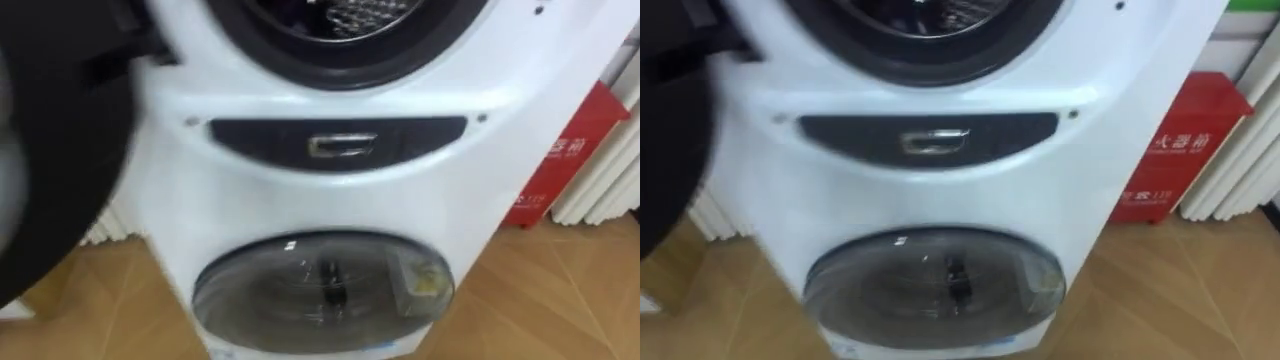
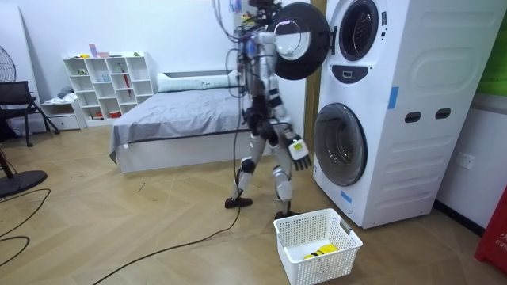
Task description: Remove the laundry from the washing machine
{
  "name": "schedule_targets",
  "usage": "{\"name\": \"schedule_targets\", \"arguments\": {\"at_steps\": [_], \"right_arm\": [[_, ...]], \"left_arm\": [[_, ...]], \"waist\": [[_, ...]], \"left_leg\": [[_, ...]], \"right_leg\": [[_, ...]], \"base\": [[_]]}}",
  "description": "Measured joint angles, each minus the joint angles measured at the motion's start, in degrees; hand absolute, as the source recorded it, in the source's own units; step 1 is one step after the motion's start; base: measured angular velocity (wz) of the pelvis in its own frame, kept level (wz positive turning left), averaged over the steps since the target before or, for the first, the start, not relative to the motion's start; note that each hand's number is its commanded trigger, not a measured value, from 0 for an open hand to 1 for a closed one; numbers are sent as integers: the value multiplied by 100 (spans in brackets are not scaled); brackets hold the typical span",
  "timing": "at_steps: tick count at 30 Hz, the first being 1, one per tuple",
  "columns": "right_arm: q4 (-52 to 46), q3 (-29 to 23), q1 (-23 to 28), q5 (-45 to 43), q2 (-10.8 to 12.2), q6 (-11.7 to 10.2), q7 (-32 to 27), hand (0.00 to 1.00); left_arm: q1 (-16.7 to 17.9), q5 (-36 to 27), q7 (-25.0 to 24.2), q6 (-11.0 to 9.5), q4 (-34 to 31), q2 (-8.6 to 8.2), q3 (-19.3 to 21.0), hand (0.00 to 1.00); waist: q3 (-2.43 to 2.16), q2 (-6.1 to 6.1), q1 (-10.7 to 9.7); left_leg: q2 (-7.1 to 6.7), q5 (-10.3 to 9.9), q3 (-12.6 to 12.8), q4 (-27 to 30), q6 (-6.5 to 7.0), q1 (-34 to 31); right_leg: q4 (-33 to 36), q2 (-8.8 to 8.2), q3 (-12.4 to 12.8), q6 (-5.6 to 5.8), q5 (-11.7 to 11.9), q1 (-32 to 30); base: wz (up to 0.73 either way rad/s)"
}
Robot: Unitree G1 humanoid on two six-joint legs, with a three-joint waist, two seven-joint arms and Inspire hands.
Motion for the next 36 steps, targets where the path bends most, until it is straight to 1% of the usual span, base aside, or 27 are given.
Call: {"name": "schedule_targets", "arguments": {"at_steps": [1,2,3,4,5,6,7,8,9,10,11,12,13,14,15,17,18,19,21,24,26,28,29,30,31,34,36], "right_arm": [[12,32,17,101,0,19,-4,0],[14,15,67,283,-14,32,-4,0],[23,21,74,313,-42,39,4,0],[29,21,78,327,-57,39,18,0],[26,90,82,352,-73,40,45,0],[25,123,85,353,-72,41,56,0],[4,201,83,342,-54,44,81,0],[-14,249,83,342,-9,38,137,0],[-16,326,82,335,10,39,190,0],[-15,328,79,319,19,39,214,0],[-16,348,77,294,18,37,239,0],[-15,443,27,267,29,36,242,0],[-13,496,-16,265,31,36,251,0],[-13,541,-60,264,24,35,289,0],[4,545,-65,263,24,35,324,0],[16,555,-69,237,13,35,373,0],[18,574,-76,198,6,34,374,0],[18,582,-75,188,1,33,384,0],[17,672,-68,168,-43,29,435,0],[12,751,-72,135,-48,-27,438,0],[9,759,-72,82,-45,-151,472,0],[2,751,-101,11,-42,-160,478,0],[-4,735,-96,11,-43,-170,472,0],[-23,727,-92,13,-45,-170,450,0],[-52,726,-87,14,-45,-170,424,0],[-78,646,-95,22,-44,-265,373,0],[-76,465,-89,21,-35,-298,326,0]], "left_arm": [[113,-44,5,0,20,5,-17,0],[119,-92,49,-20,20,6,-16,0],[113,-88,129,-112,19,9,-11,0],[109,-88,151,-173,18,12,-7,0],[112,-92,179,-276,18,23,-7,0],[113,-93,194,-299,20,27,-8,0],[149,-100,231,-314,20,24,7,0],[194,-203,238,-318,19,44,22,0],[189,-293,258,-349,-4,83,53,0],[180,-305,259,-391,-5,100,82,0],[183,-304,254,-448,-6,89,134,0],[180,-305,256,-495,-6,88,187,0],[179,-307,261,-505,-5,87,227,0],[175,-318,261,-504,-1,73,249,0],[153,-347,267,-513,-2,76,248,0],[151,-421,275,-534,-9,71,237,0],[162,-418,275,-536,-6,65,237,0],[169,-416,275,-536,-6,63,238,0],[173,-417,274,-568,-7,54,244,0],[180,-419,269,-650,3,44,249,0],[188,-417,262,-764,8,16,264,0],[220,-421,259,-816,24,-9,361,0],[248,-433,251,-823,28,-13,419,0],[266,-551,242,-826,27,-17,454,0],[278,-624,242,-826,28,-19,469,0],[339,-1047,238,-825,75,-18,496,0],[336,-1453,237,-826,234,-24,568,0]], "waist": [[30,21,-44],[29,27,-71],[28,25,-39],[20,32,-23],[22,35,66],[22,28,133],[6,-28,220],[-4,-85,261],[-11,-197,307],[-5,-238,312],[-20,-281,358],[-26,-324,477],[-17,-329,500],[-15,-293,479],[-10,-296,448],[-15,-305,452],[-9,-315,455],[-8,-317,453],[-20,-319,476],[-24,-320,526],[-24,-321,596],[-23,-319,592],[-24,-319,565],[-17,-309,573],[-12,-303,575],[-3,-272,580],[12,-239,549]], "left_leg": [[-41,47,354,170,42,-132],[-43,180,525,169,63,-202],[-40,381,623,20,76,-217],[-37,490,661,-70,79,-219],[-37,658,714,-215,82,-234],[-36,732,755,-286,78,-234],[-50,842,796,-362,71,-256],[-77,905,820,-363,42,-320],[-123,956,840,-343,11,-387],[-139,994,833,-316,-13,-429],[-157,1038,844,-308,-58,-462],[-141,1069,989,-300,-108,-524],[-146,1087,1053,-292,-135,-558],[-80,1141,1057,-254,-179,-638],[-22,1191,1045,-259,-225,-670],[46,1250,1031,-281,-281,-718],[74,1290,1024,-314,-313,-728],[85,1302,1012,-324,-325,-730],[110,1312,928,-318,-345,-765],[116,1305,881,-309,-359,-755],[104,1291,813,-308,-376,-743],[92,1282,769,-311,-384,-734],[71,1279,712,-313,-384,-725],[59,1275,634,-320,-388,-712],[56,1274,624,-328,-389,-702],[46,1274,572,-372,-390,-669],[7,1274,463,-373,-389,-669]], "right_leg": [[240,-175,-23,81,-182,44],[859,-337,-83,125,-706,86],[1449,-424,-116,211,-1215,220],[1681,-451,-90,215,-1429,329],[1988,-515,-3,252,-1781,610],[2100,-556,23,272,-1918,755],[2187,-670,43,327,-2135,1119],[2055,-783,70,425,-2274,1532],[1668,-803,125,526,-2382,1853],[1365,-774,150,537,-2404,1965],[842,-728,116,538,-2405,2095],[480,-687,117,538,-2404,2140],[350,-660,93,511,-2392,2145],[233,-579,84,406,-2313,2132],[188,-516,76,351,-2280,2108],[136,-438,89,288,-2263,2052],[137,-404,91,253,-2260,2022],[127,-390,80,238,-2259,2023],[65,-347,48,203,-2247,2031],[61,-333,48,194,-2246,2043],[61,-333,69,190,-2243,2065],[38,-340,42,191,-2243,2096],[-26,-348,-15,191,-2243,2164],[-42,-350,-40,193,-2244,2198],[-49,-350,-53,195,-2246,2212],[-65,-350,-83,203,-2251,2251],[-135,-364,-136,206,-2252,2327]], "base": [[27],[52],[47],[31],[10],[-5],[-21],[-23],[-14],[-14],[-42],[-54],[-50],[-16],[-4],[0],[0],[5],[6],[-2],[-6],[5],[17],[18],[12],[8],[19]]}}
